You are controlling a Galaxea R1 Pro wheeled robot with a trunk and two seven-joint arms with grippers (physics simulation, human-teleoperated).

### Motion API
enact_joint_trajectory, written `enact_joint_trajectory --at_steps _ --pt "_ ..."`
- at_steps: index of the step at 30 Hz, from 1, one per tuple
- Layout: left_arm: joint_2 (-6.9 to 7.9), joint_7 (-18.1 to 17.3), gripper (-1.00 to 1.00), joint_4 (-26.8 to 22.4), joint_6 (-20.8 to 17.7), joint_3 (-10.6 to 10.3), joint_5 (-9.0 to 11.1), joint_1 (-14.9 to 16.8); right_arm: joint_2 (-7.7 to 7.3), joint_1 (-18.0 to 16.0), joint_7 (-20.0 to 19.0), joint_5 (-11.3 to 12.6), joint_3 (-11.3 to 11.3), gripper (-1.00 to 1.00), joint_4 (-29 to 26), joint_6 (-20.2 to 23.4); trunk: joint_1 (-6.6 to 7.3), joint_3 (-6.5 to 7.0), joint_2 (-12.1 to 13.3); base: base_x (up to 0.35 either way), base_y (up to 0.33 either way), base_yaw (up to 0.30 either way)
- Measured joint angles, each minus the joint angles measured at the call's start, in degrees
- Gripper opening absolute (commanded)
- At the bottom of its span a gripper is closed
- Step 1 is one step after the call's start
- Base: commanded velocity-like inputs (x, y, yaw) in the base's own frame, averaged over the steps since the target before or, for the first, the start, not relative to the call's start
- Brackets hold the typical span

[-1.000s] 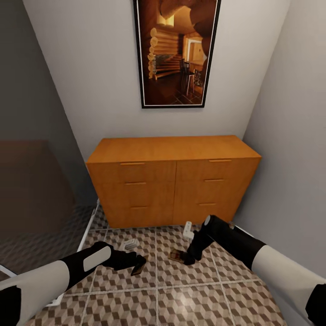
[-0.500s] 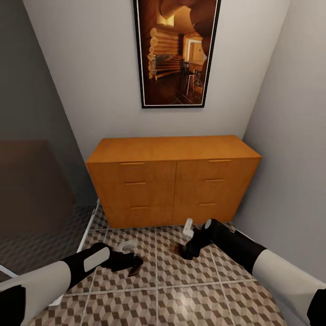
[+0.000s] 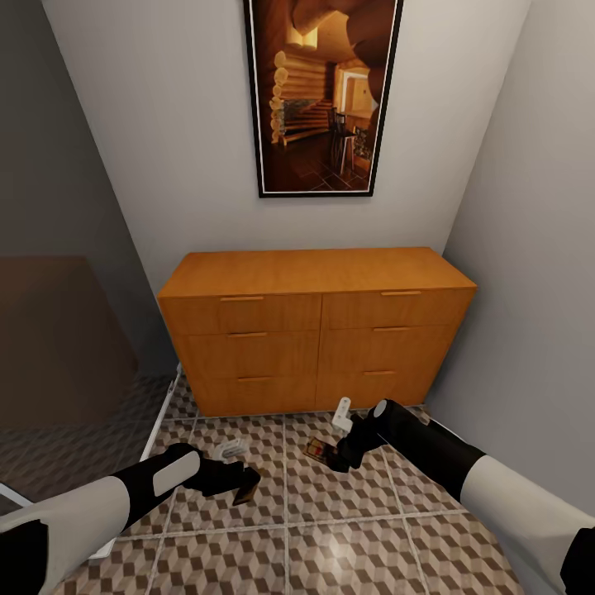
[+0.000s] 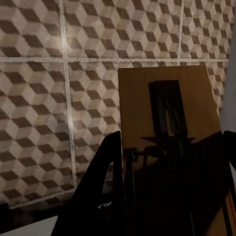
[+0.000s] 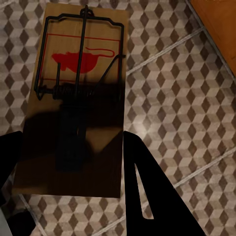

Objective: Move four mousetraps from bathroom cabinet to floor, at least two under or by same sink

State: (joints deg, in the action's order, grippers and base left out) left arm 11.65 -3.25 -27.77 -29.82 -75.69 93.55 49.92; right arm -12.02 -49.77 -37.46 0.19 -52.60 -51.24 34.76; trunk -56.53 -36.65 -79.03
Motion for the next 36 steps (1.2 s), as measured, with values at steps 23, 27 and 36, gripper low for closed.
enact_joint_trajectory --at_steps 23,27,36 --pt "-0.61 0.00 -1.00 0.21 0.00 -0.16 0.09 0.00 0.00 0.00 0.07 0.06 0.00 -1.00 0.07 -0.11 0.00 0.00 0.00 -0.104 0.000 0.000" --pt "-0.62 0.00 -1.00 0.21 0.00 -0.17 0.09 0.00 0.00 0.00 0.07 0.05 -0.02 -1.00 0.09 -0.10 0.00 0.00 0.00 0.000 0.000 0.000" --pt "-0.61 0.00 -1.00 0.21 0.00 -0.17 0.09 0.00 0.02 0.09 0.09 -0.13 -0.24 -1.00 -0.01 -0.09 0.00 0.00 0.00 0.000 0.000 0.000"
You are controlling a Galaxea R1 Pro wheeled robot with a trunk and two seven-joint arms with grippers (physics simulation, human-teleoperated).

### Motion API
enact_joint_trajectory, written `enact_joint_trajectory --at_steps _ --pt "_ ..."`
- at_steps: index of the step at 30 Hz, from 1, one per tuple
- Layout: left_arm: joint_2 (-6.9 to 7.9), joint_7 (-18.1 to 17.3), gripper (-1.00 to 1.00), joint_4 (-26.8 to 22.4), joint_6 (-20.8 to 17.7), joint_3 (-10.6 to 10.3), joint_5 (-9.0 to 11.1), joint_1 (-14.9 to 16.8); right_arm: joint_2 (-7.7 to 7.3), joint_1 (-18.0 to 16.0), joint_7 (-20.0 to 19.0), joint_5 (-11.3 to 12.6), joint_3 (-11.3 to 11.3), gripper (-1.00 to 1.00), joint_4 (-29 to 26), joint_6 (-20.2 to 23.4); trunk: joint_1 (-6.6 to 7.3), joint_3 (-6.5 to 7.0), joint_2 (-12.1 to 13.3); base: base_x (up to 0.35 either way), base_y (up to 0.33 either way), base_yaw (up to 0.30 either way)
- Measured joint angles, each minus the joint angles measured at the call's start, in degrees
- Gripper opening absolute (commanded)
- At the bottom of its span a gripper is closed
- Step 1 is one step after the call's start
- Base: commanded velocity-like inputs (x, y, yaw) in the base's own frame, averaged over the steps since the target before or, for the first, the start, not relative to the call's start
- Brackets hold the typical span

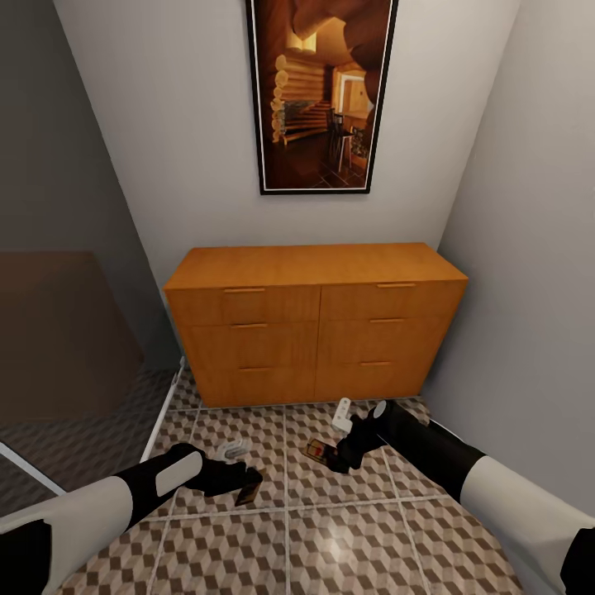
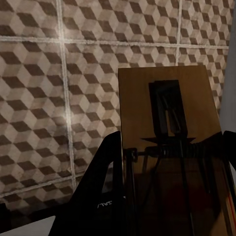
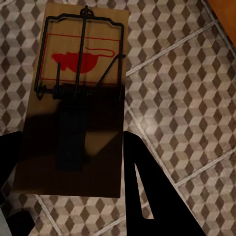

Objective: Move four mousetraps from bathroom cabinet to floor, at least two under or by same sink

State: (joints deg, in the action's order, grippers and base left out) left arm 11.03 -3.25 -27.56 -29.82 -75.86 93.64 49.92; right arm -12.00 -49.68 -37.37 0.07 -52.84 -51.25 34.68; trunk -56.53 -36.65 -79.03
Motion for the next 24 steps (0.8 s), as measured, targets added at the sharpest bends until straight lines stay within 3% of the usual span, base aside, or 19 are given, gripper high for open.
enact_joint_trajectory --at_steps 16,19,24 --pt "0.00 0.00 -1.00 0.00 0.00 0.00 0.00 0.00 0.00 1.11 0.22 0.21 0.31 -1.00 0.24 0.00 0.00 0.00 0.00 0.000 0.000 0.000" --pt "0.00 0.00 -1.00 0.00 0.00 0.00 0.00 0.00 0.05 1.67 1.83 0.18 0.32 -1.00 0.19 0.00 0.00 0.00 0.00 0.000 0.000 0.000" --pt "0.00 0.00 -1.00 0.03 0.00 0.00 0.00 0.00 0.51 2.72 8.11 0.23 0.42 -1.00 -0.08 0.03 0.00 0.00 0.00 0.000 0.000 0.000"
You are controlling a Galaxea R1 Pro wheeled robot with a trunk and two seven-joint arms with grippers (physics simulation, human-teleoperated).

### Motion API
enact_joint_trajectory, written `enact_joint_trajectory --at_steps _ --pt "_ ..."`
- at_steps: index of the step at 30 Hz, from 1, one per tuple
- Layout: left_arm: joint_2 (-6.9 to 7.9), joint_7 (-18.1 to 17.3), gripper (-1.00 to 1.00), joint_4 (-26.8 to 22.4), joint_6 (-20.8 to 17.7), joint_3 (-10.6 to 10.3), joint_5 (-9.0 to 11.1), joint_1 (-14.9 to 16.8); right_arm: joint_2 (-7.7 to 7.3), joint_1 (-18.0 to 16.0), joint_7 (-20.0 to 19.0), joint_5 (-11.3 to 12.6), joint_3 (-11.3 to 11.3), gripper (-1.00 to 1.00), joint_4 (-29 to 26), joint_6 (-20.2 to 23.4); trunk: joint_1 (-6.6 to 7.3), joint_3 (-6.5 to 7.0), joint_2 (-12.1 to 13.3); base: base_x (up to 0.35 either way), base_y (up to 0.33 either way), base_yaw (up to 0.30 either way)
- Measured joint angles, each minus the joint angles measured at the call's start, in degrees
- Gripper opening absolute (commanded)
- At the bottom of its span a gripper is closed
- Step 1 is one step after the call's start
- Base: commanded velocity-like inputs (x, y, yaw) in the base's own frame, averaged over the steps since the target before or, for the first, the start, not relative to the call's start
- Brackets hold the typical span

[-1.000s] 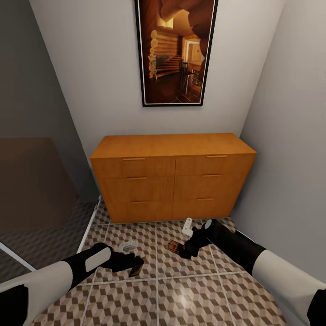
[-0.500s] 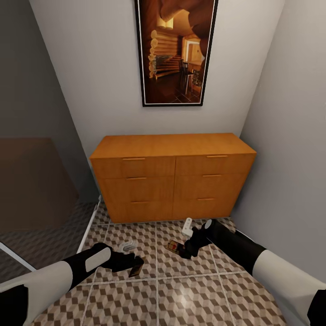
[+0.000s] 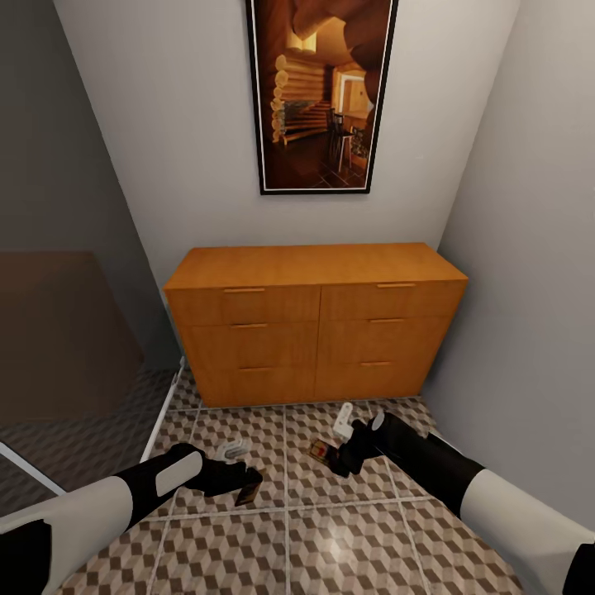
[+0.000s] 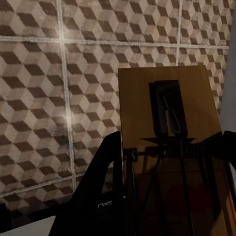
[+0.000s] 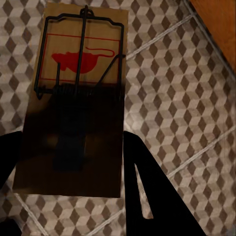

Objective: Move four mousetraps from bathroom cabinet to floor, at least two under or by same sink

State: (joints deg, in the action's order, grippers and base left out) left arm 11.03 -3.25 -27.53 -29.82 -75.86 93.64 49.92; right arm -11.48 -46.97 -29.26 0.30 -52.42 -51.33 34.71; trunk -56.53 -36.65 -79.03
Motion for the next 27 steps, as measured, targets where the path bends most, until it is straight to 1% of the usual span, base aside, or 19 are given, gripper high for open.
enact_joint_trajectory --at_steps 1,2,3,4,7,12,25,27 --pt "0.00 0.01 -1.00 0.02 0.00 0.00 0.00 0.00 0.10 0.19 1.72 0.01 0.10 -1.00 0.00 -0.01 0.00 0.00 0.00 0.000 0.000 0.000" --pt "0.00 0.00 -1.00 0.00 0.00 0.00 0.00 0.00 0.19 0.36 3.80 0.01 0.74 -1.00 0.02 -0.12 0.00 0.00 0.00 0.000 0.000 0.000" --pt "0.00 0.00 -1.00 -0.01 0.00 0.00 0.00 0.00 0.27 0.49 5.35 -0.02 3.08 -1.00 0.22 -0.27 0.00 0.00 0.00 0.000 0.000 0.000" --pt "0.00 0.00 -1.00 0.00 0.00 0.00 0.00 0.00 0.31 0.62 5.65 0.08 3.82 -1.00 0.27 -0.27 0.00 0.00 0.00 0.000 0.000 0.000" --pt "0.00 0.01 -1.00 0.02 0.00 0.00 0.00 0.00 0.35 1.12 5.97 0.07 4.67 -1.00 0.28 -0.30 0.00 0.00 0.00 0.000 0.000 0.000" --pt "0.00 0.00 -1.00 0.03 0.00 0.00 0.00 0.00 0.42 1.52 6.16 0.09 5.05 -1.00 0.33 -0.32 0.00 0.00 0.00 0.000 0.000 0.000" --pt "-0.10 0.00 -1.00 0.03 0.00 0.00 -0.06 0.00 0.46 1.76 6.20 0.04 5.11 -1.00 0.35 -0.32 0.00 0.00 0.00 0.000 0.000 0.000" --pt "-0.09 0.00 -1.00 0.05 0.00 0.00 -0.01 0.00 0.73 1.77 6.20 0.05 5.11 -1.00 0.35 -0.32 0.00 0.00 0.00 0.000 0.000 0.000"
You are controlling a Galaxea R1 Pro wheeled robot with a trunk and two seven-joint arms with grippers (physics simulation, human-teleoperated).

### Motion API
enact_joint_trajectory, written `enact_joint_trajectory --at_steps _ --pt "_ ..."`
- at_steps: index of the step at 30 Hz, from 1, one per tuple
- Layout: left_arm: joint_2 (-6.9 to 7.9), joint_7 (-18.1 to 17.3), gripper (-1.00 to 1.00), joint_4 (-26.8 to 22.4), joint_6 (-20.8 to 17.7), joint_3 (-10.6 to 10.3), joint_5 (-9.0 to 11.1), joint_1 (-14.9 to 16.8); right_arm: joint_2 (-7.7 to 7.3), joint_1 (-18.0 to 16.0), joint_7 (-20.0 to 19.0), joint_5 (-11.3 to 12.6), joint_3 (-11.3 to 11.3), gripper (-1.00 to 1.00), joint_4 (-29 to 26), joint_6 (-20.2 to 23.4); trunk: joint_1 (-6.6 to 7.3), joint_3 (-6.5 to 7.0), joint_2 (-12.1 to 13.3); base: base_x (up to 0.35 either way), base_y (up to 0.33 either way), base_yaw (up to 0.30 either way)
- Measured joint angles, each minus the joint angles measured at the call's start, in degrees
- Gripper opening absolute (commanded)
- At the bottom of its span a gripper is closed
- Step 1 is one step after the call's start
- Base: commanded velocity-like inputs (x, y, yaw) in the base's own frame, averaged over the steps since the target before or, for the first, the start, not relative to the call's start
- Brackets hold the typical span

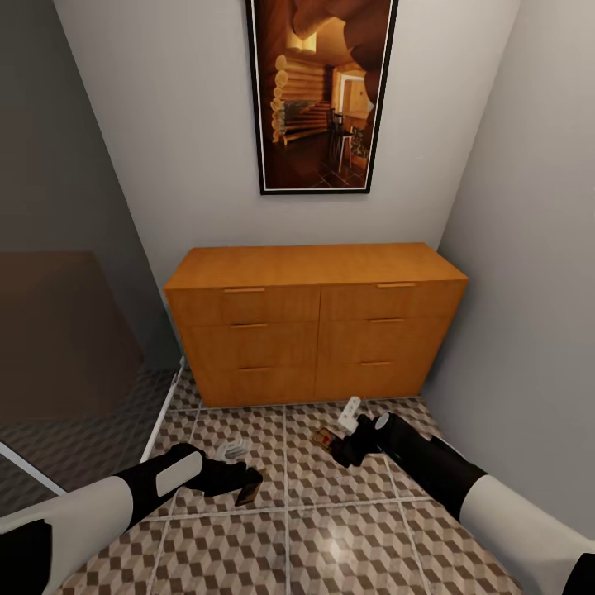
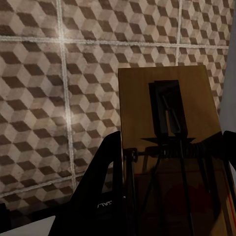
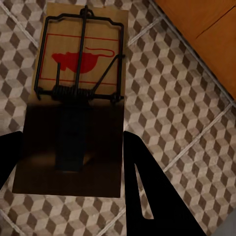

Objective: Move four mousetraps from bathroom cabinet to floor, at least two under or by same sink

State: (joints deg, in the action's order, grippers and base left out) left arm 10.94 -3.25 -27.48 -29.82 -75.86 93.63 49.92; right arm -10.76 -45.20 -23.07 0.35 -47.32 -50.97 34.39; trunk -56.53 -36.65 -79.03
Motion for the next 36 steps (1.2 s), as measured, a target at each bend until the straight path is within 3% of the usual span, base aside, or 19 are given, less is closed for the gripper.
enact_joint_trajectory --at_steps 5,6,14,18,19,21,22,25,31,36 --pt "0.04 0.00 -1.00 0.01 0.00 0.00 0.07 0.00 1.19 1.08 -0.01 -0.18 -0.13 -1.00 0.03 0.14 0.00 0.00 0.00 0.000 0.000 0.000" --pt "-0.07 0.08 -1.00 0.01 0.00 -0.10 0.11 0.00 2.38 2.05 -0.08 0.12 -0.19 -1.00 0.50 0.07 0.00 -0.01 0.00 0.000 0.000 0.000" --pt "-0.10 0.14 -1.00 0.00 0.18 -0.19 -0.03 -1.49 2.42 3.98 0.04 0.07 -0.10 -1.00 3.26 -0.25 0.00 -0.01 0.00 0.000 0.000 0.000" --pt "-0.09 0.45 -1.00 0.01 4.06 -0.28 -0.20 -2.89 2.44 5.01 0.20 0.03 0.14 -1.00 6.19 -3.34 0.00 0.00 0.00 0.000 0.000 0.000" --pt "-0.08 0.59 -1.00 0.01 6.45 -0.74 -0.28 -3.16 2.42 5.19 0.26 0.06 0.45 -1.00 7.50 -5.24 0.00 0.00 0.00 0.000 0.000 0.000" --pt "-0.13 1.85 -1.00 0.02 9.27 -5.69 -0.17 -3.38 3.08 5.81 0.36 0.12 0.90 -1.00 11.64 -9.47 0.00 -0.01 0.00 0.000 0.000 0.000" --pt "-0.15 2.57 -1.00 0.04 10.21 -7.73 -0.14 -3.43 3.41 6.23 0.44 0.13 1.49 -1.00 13.28 -11.58 0.00 -0.01 0.00 0.000 0.000 0.000" --pt "-0.12 3.50 -1.00 0.06 13.33 -9.47 -0.23 -3.61 3.85 7.36 0.57 0.14 3.53 -1.00 15.35 -14.75 0.00 0.00 0.00 0.000 0.000 0.000" --pt "-0.09 3.80 -1.00 0.07 15.59 -10.06 -0.30 -4.76 4.18 9.06 0.73 0.13 7.02 -1.00 17.89 -18.15 0.00 0.00 0.00 0.000 0.000 0.000" --pt "-0.10 3.83 -1.00 0.12 18.28 -10.18 -0.33 -6.04 4.47 9.41 1.64 0.11 12.29 -1.00 22.33 -22.26 0.00 0.00 0.00 0.000 0.000 0.000"
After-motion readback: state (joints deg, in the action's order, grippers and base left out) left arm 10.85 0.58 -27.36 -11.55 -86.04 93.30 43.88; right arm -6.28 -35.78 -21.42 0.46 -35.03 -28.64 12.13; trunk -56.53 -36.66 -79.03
